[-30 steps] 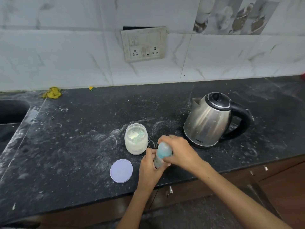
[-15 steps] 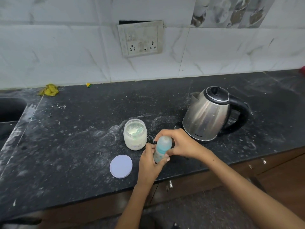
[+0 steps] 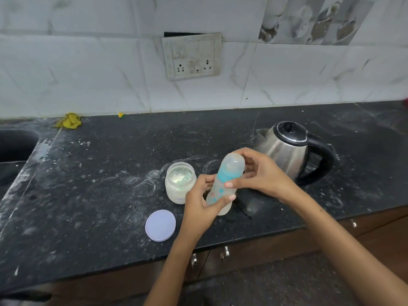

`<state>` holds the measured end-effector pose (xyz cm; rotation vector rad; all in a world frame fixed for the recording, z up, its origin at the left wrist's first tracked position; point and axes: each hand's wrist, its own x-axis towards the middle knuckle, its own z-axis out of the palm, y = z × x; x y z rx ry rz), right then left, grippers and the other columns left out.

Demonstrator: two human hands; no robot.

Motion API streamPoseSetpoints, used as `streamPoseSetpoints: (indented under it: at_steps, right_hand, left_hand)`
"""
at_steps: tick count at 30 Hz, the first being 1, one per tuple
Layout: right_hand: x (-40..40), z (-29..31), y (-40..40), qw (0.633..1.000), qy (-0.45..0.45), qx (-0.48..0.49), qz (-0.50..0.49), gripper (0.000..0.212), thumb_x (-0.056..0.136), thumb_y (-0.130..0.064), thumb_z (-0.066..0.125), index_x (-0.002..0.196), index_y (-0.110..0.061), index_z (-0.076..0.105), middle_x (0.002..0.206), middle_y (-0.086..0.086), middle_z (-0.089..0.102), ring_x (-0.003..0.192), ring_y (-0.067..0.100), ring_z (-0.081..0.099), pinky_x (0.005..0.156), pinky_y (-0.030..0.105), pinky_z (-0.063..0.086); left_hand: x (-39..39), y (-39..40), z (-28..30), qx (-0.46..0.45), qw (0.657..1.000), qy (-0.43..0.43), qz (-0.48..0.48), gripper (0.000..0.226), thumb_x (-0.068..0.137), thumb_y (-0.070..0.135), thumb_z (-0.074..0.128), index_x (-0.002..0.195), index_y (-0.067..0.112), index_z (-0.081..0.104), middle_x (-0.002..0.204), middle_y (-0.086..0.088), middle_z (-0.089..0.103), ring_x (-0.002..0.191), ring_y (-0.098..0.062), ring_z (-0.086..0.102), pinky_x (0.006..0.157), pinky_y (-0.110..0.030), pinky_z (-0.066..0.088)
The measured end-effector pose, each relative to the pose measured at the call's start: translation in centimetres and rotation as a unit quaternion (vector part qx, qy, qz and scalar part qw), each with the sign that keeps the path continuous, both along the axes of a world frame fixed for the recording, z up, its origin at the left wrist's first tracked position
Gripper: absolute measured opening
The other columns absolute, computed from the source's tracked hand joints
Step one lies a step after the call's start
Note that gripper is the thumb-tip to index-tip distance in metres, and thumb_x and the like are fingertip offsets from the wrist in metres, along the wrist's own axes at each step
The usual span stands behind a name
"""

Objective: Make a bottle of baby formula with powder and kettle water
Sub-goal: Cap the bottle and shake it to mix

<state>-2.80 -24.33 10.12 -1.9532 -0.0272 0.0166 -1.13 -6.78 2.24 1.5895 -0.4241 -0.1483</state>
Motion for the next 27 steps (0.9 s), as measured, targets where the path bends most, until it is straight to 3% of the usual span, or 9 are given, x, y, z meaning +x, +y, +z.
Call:
streamPoseSetpoints:
  at_steps: [4,6,9,12,17,24,27]
  right_hand:
    - [-0.2,1.9,-0.7,0.999,-0.008,0.04,0.029,0.057,0.069,0.006,0.082,0.119,-0.004,0.058,0.108,0.006,0.069,0.101,0.02,0.069,0.083,0.03,0.059]
    - [-0.3,3.0,-1.2,0.995,-0.013,0.084,0.053,0.061,0.074,0.013,0.072,0.129,0.001,0.049,0.109,0.004,0.066,0.101,0.017,0.067,0.084,0.028,0.057]
    - [-0.5,4.4,-2.1,0.991,-0.027,0.115,0.07,0.069,0.081,0.011,0.067,0.141,-0.009,0.039,0.119,0.016,0.063,0.109,0.032,0.064,0.092,0.04,0.055]
    - [-0.7,5.2,-2.3,0.993,-0.036,0.068,0.085,0.067,0.084,0.006,0.067,0.141,-0.013,0.04,0.132,0.024,0.053,0.119,0.038,0.059,0.098,0.048,0.052]
    - [-1.0,5.1,-2.0,0.994,-0.04,0.021,0.103,0.055,0.084,0.005,0.067,0.134,-0.006,0.047,0.126,0.026,0.055,0.116,0.039,0.059,0.096,0.044,0.054]
    - [-1.5,5.3,-1.2,0.991,-0.047,-0.027,0.122,0.055,0.081,0.0,0.073,0.131,-0.01,0.052,0.117,0.001,0.06,0.109,0.023,0.063,0.092,0.043,0.056]
    - [-1.5,5.0,-0.6,0.991,-0.059,-0.092,0.071,0.055,0.079,-0.013,0.08,0.127,-0.02,0.054,0.113,-0.004,0.061,0.101,0.019,0.065,0.086,0.043,0.057]
  left_hand:
    - [0.1,0.2,1.3,-0.014,0.998,0.029,-0.053,0.049,0.075,0.028,0.077,0.118,0.017,0.057,0.115,0.003,0.069,0.111,-0.013,0.064,0.098,-0.035,0.05]
    - [0.2,0.3,1.9,-0.027,0.995,0.046,-0.083,0.046,0.079,0.018,0.076,0.121,0.013,0.056,0.115,-0.001,0.07,0.111,-0.014,0.065,0.098,-0.034,0.05]
    - [0.2,0.4,2.5,-0.033,0.993,0.049,-0.105,0.044,0.082,0.009,0.073,0.122,0.011,0.056,0.117,0.0,0.069,0.111,-0.011,0.064,0.098,-0.028,0.05]
    - [0.1,0.4,2.6,-0.023,0.993,0.044,-0.104,0.046,0.081,0.016,0.074,0.123,0.015,0.056,0.119,0.003,0.068,0.114,-0.01,0.063,0.099,-0.028,0.049]
    - [-0.1,0.2,2.8,-0.017,0.994,0.03,-0.1,0.044,0.081,0.014,0.074,0.121,0.017,0.056,0.117,0.005,0.068,0.112,-0.008,0.063,0.095,-0.022,0.049]
    - [-0.2,0.0,3.1,-0.016,0.996,0.019,-0.086,0.044,0.081,0.017,0.075,0.121,0.018,0.056,0.116,0.005,0.069,0.112,-0.009,0.062,0.097,-0.028,0.049]
    - [-0.3,-0.2,3.0,-0.008,0.998,0.005,-0.069,0.047,0.078,0.029,0.075,0.121,0.021,0.056,0.117,0.008,0.068,0.115,-0.01,0.061,0.1,-0.034,0.048]
